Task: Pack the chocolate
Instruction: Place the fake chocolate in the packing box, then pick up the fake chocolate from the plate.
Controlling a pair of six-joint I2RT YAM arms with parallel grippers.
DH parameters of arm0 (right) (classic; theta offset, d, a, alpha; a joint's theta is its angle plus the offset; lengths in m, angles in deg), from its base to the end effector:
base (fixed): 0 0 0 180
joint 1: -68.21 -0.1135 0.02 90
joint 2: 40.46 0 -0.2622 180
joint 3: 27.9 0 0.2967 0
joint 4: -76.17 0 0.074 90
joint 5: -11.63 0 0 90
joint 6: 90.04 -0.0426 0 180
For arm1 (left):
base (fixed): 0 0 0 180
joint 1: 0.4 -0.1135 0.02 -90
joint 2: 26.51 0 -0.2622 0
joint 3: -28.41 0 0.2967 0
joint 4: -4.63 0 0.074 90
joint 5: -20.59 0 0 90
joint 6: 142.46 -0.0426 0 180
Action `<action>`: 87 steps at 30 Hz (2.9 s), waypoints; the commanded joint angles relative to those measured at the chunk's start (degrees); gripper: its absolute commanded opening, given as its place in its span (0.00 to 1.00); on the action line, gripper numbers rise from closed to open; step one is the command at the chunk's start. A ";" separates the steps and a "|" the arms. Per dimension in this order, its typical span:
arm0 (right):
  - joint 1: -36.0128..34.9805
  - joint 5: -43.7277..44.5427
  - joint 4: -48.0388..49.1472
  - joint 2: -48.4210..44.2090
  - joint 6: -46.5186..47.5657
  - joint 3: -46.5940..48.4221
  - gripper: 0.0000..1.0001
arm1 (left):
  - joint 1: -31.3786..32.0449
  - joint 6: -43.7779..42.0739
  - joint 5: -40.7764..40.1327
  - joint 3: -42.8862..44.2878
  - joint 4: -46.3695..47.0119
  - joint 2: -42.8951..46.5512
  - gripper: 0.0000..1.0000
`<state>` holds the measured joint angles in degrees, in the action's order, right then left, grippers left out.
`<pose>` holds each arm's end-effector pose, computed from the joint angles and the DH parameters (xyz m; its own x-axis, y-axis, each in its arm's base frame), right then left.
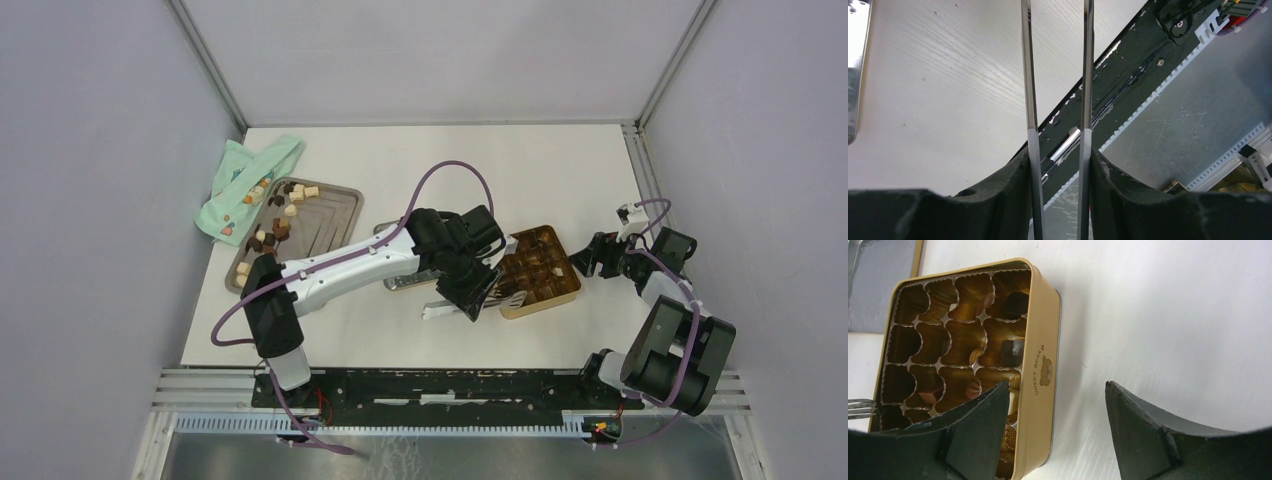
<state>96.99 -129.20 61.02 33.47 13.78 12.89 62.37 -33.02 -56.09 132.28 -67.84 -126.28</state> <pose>0.2464 -0.0977 0.1279 -0.6000 0.1574 -0.7843 -0.3000 0.8646 0.4031 0.1757 -0.3628 0.2858 -0.7020 0.6564 -0.2763 0.7110 0.6238 -0.3246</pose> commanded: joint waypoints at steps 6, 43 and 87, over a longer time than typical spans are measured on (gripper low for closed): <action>0.40 -1.55 1.68 -0.10 0.77 -0.35 0.76 | -0.59 0.94 -5.36 2.73 3.63 4.90 0.39; 0.41 -5.02 0.68 0.63 1.99 1.06 0.76 | -51.92 10.52 -25.18 -24.26 -15.15 32.12 0.42; 0.37 -6.08 0.13 1.63 2.17 1.55 0.76 | -53.97 8.16 -26.67 -31.60 -11.09 27.48 0.49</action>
<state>97.16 -133.73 60.53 34.63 14.83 12.89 8.86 -23.94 -81.53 99.98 -79.81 -98.89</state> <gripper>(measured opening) 0.756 0.493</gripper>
